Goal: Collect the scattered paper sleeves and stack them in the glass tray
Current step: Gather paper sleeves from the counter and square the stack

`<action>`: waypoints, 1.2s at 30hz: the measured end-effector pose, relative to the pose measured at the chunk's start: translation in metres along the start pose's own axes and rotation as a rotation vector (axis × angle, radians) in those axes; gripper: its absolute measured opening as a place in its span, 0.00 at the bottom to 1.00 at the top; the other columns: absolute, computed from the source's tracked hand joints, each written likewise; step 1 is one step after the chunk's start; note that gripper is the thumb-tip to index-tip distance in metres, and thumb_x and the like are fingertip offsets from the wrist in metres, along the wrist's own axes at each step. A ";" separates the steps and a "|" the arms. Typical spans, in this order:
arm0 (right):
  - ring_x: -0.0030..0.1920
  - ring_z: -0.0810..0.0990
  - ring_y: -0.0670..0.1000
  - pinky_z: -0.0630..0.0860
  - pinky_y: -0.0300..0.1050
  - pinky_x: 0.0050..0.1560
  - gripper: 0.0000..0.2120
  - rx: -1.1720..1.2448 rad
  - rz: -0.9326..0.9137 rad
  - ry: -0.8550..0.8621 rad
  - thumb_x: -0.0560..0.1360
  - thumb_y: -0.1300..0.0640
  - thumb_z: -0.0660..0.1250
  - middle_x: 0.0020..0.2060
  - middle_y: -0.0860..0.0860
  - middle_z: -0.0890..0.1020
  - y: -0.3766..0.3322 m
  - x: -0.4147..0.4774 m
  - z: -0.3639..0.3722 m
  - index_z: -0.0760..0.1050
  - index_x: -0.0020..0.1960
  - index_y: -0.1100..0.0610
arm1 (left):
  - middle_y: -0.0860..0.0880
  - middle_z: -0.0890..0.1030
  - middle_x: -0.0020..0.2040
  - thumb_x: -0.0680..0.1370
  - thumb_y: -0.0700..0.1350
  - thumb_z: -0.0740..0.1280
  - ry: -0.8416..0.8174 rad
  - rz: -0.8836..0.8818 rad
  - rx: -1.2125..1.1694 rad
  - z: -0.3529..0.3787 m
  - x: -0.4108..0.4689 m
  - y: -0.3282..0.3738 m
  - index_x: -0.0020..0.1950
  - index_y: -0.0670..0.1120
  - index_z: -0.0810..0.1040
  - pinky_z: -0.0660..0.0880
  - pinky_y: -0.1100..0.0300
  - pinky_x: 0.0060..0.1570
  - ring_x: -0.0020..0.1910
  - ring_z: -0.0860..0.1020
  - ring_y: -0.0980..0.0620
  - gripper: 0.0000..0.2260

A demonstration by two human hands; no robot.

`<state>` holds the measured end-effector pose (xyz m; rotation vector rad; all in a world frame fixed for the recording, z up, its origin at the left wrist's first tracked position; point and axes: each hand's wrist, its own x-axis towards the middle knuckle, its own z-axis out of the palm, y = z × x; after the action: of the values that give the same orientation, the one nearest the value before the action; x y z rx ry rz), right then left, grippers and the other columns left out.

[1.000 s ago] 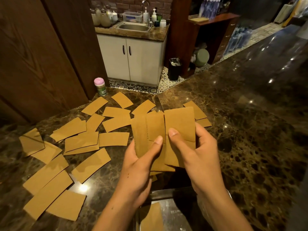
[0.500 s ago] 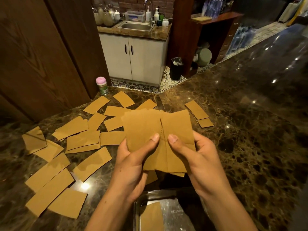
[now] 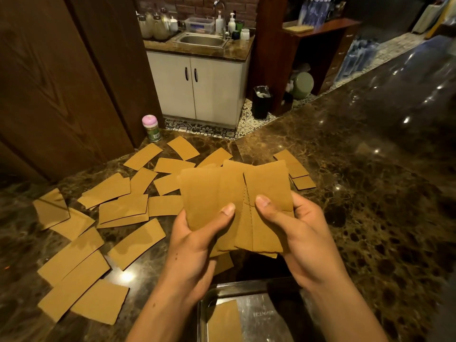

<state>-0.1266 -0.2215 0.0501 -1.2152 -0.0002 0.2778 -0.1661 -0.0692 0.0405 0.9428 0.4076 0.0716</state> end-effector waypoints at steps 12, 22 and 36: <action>0.59 0.85 0.50 0.82 0.51 0.58 0.14 -0.905 -0.693 -0.615 0.73 0.64 0.70 0.55 0.49 0.88 -0.039 0.004 -0.034 0.86 0.56 0.60 | 0.31 0.81 0.60 0.60 0.56 0.82 -0.168 -0.326 -0.192 -0.008 -0.001 0.020 0.65 0.42 0.76 0.77 0.39 0.58 0.55 0.80 0.36 0.38; 0.55 0.84 0.41 0.81 0.37 0.49 0.07 -0.717 -0.160 -0.571 0.74 0.55 0.76 0.56 0.44 0.84 -0.083 0.005 -0.037 0.86 0.47 0.59 | 0.45 0.88 0.45 0.62 0.35 0.74 -0.144 -0.061 0.080 -0.007 -0.009 0.017 0.58 0.46 0.76 0.82 0.55 0.35 0.42 0.86 0.46 0.25; 0.42 0.86 0.46 0.81 0.39 0.41 0.06 -0.482 -0.001 -0.438 0.77 0.58 0.69 0.42 0.48 0.86 -0.048 0.004 -0.014 0.82 0.53 0.54 | 0.46 0.88 0.45 0.65 0.38 0.73 -0.021 0.059 0.079 -0.003 -0.013 0.025 0.57 0.45 0.77 0.84 0.56 0.38 0.43 0.87 0.46 0.21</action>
<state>-0.1101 -0.2490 0.0884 -1.6078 -0.4702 0.5602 -0.1761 -0.0553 0.0634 1.0327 0.3656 0.0998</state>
